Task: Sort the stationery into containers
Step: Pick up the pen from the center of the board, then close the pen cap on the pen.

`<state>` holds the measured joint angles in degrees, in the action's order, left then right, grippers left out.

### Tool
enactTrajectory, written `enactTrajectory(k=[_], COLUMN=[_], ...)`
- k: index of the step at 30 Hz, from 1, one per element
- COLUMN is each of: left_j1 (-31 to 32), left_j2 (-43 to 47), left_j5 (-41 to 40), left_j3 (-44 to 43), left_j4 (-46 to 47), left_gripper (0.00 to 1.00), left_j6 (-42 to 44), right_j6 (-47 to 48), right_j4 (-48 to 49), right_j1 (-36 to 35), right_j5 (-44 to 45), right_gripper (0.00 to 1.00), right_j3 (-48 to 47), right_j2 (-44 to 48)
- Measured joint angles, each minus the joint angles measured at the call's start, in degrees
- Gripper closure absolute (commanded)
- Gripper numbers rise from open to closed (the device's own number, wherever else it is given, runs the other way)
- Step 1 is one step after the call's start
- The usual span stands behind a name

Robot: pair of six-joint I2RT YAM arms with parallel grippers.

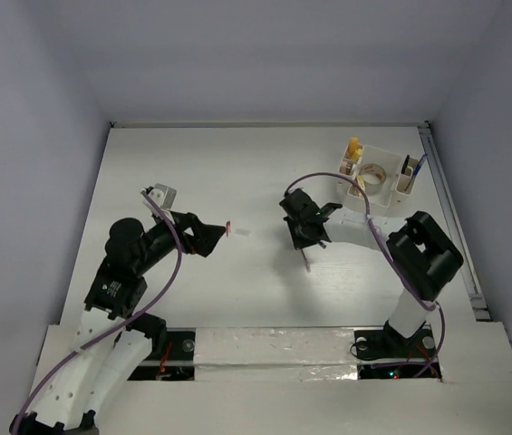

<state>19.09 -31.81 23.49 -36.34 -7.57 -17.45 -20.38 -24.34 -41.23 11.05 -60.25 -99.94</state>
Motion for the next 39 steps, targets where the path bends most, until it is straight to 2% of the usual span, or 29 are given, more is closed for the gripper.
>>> enactTrajectory(k=[4,7,11,17,21,26,30,32,35,36,39], left_j1=[0.0,0.0,0.0,0.0,0.0,-0.5,-1.1,-1.5,-2.1,-2.2,-2.3], left_j2=[-0.5,-1.5,-2.5,-2.4,-2.7,-3.4,-4.1,-4.1,-3.5,-3.2,-2.6], left_j5=[0.6,1.4,2.6,3.5,3.4,1.9,1.4,1.3,1.2,1.2,1.3], left_j3=[0.0,0.0,0.0,0.3,0.3,0.3,0.3,0.3,0.3,0.3,0.3], left_j4=[0.0,0.1,0.1,0.5,0.7,0.7,0.7,0.6,0.7,0.6,0.6], left_gripper=[0.01,0.01,0.01,0.01,0.14,0.22,0.33,0.36,0.45,0.51,0.58], left_j6=[0.0,0.0,0.0,0.0,-0.1,-0.4,-0.6,-0.8,-1.2,-1.3,-1.5], right_j6=[-0.9,-1.4,-3.8,-11.2,-16.6,-21.7,-24.9,-26.1,-27.3,-27.6,-28.5], right_j4=[1.9,5.9,17.6,38.1,48.6,57.9,65.1,67.4,69.8,70.3,72.0], right_j1=[-1.4,-2.4,-2.5,-2.4,-3.5,-5.6,-7.2,-7.8,-8.6,-8.7,-9.0], right_j5=[-3.6,-7.7,-15.0,-24.2,-28.0,-30.6,-31.7,-32.1,-32.2,-32.2,-32.1], right_gripper=[1.00,1.00,1.00,1.00,1.00,1.00,1.00,1.00,1.00,1.00,1.00], right_j3=[0.0,0.0,-2.2,-4.6,-4.5,-2.6,-1.0,-0.1,0.4,0.4,0.4], right_j2=[1.6,6.6,12.2,11.7,8.5,6.9,6.9,6.9,6.4,6.2,5.4])
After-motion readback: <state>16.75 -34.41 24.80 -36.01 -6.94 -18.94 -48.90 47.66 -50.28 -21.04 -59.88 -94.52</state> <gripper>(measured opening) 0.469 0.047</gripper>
